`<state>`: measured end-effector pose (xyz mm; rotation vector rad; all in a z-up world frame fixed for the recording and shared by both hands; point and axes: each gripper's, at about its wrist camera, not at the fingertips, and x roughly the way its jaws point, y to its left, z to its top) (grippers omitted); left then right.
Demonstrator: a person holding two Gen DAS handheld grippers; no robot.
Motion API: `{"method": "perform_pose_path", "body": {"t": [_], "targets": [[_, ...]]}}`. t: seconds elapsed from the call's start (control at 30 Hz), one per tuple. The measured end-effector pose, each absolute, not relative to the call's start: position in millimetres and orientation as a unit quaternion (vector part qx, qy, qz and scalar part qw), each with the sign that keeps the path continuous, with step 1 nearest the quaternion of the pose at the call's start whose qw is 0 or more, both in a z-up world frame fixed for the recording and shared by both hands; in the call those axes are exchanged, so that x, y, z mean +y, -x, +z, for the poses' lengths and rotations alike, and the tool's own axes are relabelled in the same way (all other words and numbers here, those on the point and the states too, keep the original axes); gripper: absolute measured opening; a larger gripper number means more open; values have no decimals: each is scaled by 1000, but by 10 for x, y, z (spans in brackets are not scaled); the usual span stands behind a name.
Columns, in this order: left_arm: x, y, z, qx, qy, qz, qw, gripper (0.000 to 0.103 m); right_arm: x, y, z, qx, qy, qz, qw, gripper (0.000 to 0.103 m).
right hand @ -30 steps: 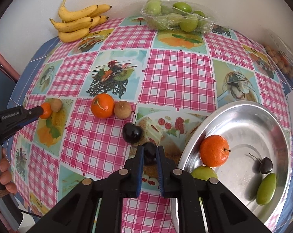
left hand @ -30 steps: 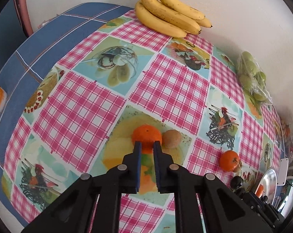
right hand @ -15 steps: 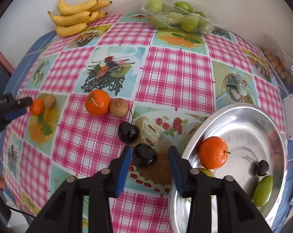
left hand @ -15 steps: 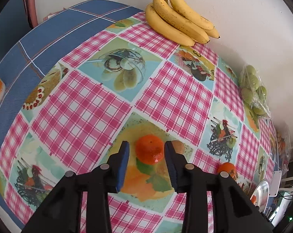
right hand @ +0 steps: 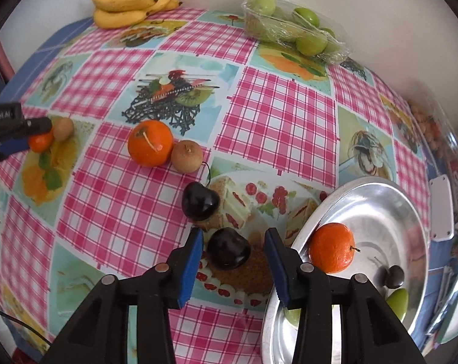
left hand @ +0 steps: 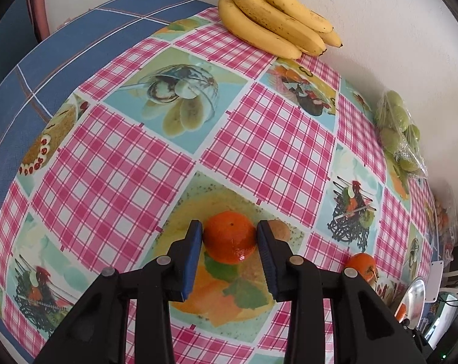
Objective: Organize fruits
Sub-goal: 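Lift and carry the tangerine in the left tool over the bowl while the right tool carries the plum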
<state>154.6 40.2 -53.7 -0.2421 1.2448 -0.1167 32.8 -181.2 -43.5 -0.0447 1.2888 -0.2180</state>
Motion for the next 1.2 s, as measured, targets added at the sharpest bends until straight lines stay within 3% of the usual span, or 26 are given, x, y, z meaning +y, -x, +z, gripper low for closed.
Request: {"method": "perform_pose_path", "body": {"t": [0.17,0.3,0.4,1.2], "targets": [[394,-1564,-585,587,113,-57,800,38,-1747,-349,-451,603,39,-102,791,45],[401,-1568,-594,589,116,-58,798,38,-1741,-344,-466,608,28,-100,787,34],[392,-1565,-586,589,111,-58,798,38,-1772,-336,-466,608,19,-99,788,32],[396,-1435,-178,570,113,-62,811,38,-1905,-247,114,558,-121,-80,817,32]]}}
